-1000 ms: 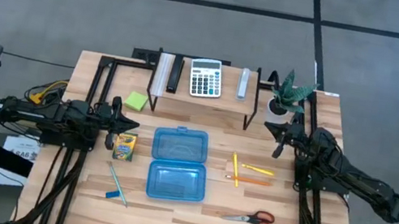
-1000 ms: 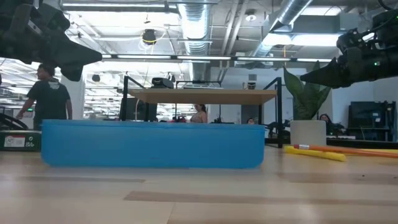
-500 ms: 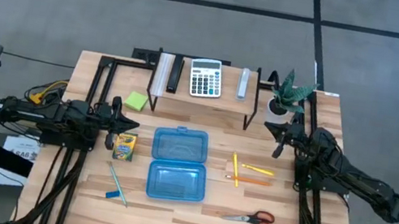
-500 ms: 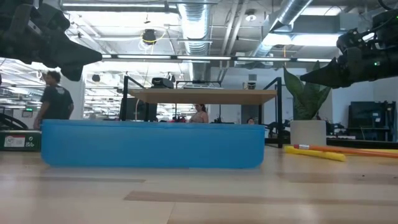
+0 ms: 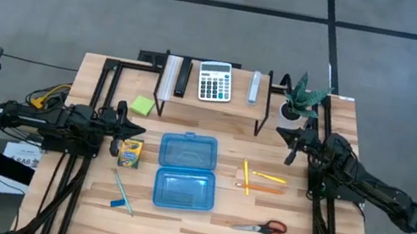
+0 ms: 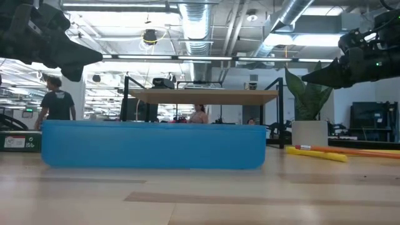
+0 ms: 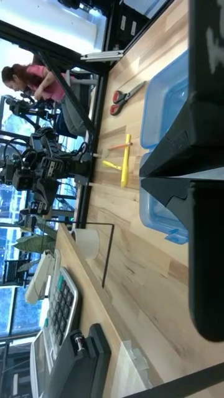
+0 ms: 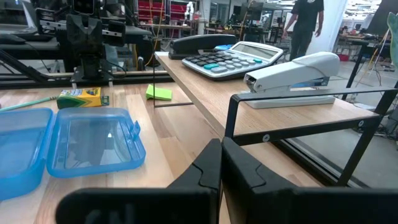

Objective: Pack school essentials
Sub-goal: Put the yellow pen into the blue supply box

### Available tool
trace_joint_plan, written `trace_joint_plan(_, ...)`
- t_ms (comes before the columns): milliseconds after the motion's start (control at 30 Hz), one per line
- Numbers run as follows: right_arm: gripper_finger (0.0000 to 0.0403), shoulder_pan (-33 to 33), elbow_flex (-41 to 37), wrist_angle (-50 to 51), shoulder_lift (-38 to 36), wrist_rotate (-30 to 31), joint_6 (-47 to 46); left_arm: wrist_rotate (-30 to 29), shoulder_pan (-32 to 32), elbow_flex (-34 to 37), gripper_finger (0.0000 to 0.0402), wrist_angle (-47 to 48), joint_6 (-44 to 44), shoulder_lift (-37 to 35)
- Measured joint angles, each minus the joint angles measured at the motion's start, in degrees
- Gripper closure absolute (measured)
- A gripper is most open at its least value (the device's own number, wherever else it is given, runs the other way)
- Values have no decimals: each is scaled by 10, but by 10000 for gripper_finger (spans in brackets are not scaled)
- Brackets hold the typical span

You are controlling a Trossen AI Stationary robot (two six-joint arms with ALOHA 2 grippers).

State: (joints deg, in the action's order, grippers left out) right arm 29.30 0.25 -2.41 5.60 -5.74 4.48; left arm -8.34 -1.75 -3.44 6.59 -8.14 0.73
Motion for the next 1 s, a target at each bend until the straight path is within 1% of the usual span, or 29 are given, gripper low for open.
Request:
trace_joint_plan(467, 370, 0, 0, 0, 0, 0, 0, 0, 0, 0, 401, -2, -1, 0)
trace_joint_plan(767, 370, 0, 0, -3, 0, 0, -2, -10, 0, 1, 401, -26, 3, 0)
trace_joint_plan(833, 370, 0, 0, -12, 0, -1, -33, -15, 0, 1, 401, -33, 3, 0)
trace_joint_plan(933, 370, 0, 0, -46, 0, -2, -133, -14, 0, 1, 401, -44, 3, 0)
trace_joint_plan(1000, 370, 0, 0, -79, 0, -2, -184, -7, 0, 1, 401, -51, 3, 0)
